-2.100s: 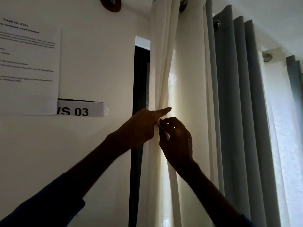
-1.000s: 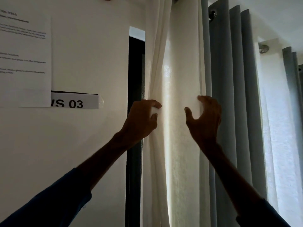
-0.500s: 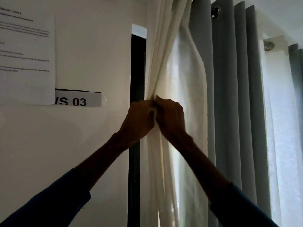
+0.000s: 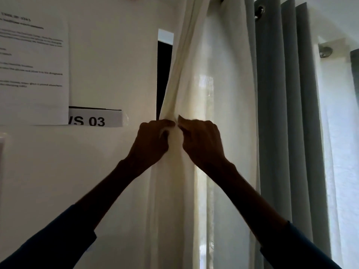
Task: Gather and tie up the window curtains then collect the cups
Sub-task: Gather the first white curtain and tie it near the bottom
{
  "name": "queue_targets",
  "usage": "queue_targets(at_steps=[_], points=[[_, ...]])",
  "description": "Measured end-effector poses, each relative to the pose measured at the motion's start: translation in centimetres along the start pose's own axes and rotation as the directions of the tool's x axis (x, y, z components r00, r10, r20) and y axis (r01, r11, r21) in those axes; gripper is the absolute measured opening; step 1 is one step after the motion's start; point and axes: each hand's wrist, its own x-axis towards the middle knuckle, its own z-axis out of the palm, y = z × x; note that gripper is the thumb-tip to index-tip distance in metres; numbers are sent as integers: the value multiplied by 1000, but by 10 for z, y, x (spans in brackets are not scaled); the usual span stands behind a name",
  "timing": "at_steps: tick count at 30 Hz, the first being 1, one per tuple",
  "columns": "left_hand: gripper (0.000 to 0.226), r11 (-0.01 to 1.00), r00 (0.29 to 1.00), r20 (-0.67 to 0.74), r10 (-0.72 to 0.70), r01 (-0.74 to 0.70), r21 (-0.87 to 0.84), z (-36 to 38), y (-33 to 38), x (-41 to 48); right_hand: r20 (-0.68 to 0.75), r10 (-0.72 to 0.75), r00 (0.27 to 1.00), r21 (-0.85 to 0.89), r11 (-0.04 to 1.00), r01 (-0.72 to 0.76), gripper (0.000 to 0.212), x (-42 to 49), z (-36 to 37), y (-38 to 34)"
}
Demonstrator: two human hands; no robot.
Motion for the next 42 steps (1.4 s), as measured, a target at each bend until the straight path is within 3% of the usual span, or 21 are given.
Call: queue_targets(at_steps=[2, 6, 12, 17, 25, 29, 32, 34, 36, 38, 40, 42], points=[[30, 998, 998, -42, 55, -56, -22, 0, 0, -1, 82, 134, 988, -80, 989, -127, 54, -21, 2, 18], [42, 985, 987, 73, 141, -133, -109, 0, 21, -2, 106, 320, 942, -154, 941, -302, 63, -43, 2, 43], [65, 968, 935, 250, 250, -233, -96, 10, 39, 8, 48, 177, 983, -36, 984, -175, 43, -47, 8, 18], [81, 973, 905, 358, 229, -218, -73, 8, 33, 8, -3, 121, 993, -60, 991, -121, 30, -46, 10, 9], [87, 988, 892, 429, 143, -151, -15, 8, 33, 14, -57, 74, 996, -4, 997, -74, 30, -47, 1, -2], [66, 996, 884, 459, 89, -79, -40, 4, 38, 12, 14, 71, 997, 18, 997, -71, 38, -55, -4, -3], [46, 988, 911, 410, 40, 25, -152, 1, 39, 9, 82, 42, 996, 107, 993, -51, 29, -59, -14, 2], [47, 970, 949, 314, 6, 70, -231, 3, 36, 8, 109, 72, 991, 208, 974, -94, 23, -57, -21, 7], [39, 944, 967, 252, -48, 126, -305, 7, 36, 9, 23, 187, 982, 219, 958, -187, 26, -55, -23, 21], [32, 950, 981, 181, -69, 120, -288, 12, 37, 7, -151, 295, 944, 137, 952, -275, 28, -54, -24, 42], [33, 969, 994, 108, -31, 56, -240, 17, 36, 3, -268, 343, 900, 36, 938, -346, 12, -50, -27, 62], [35, 977, 997, 73, 3, 13, -215, 21, 36, -2, -271, 435, 859, -54, 884, -465, 33, -45, -27, 87]])
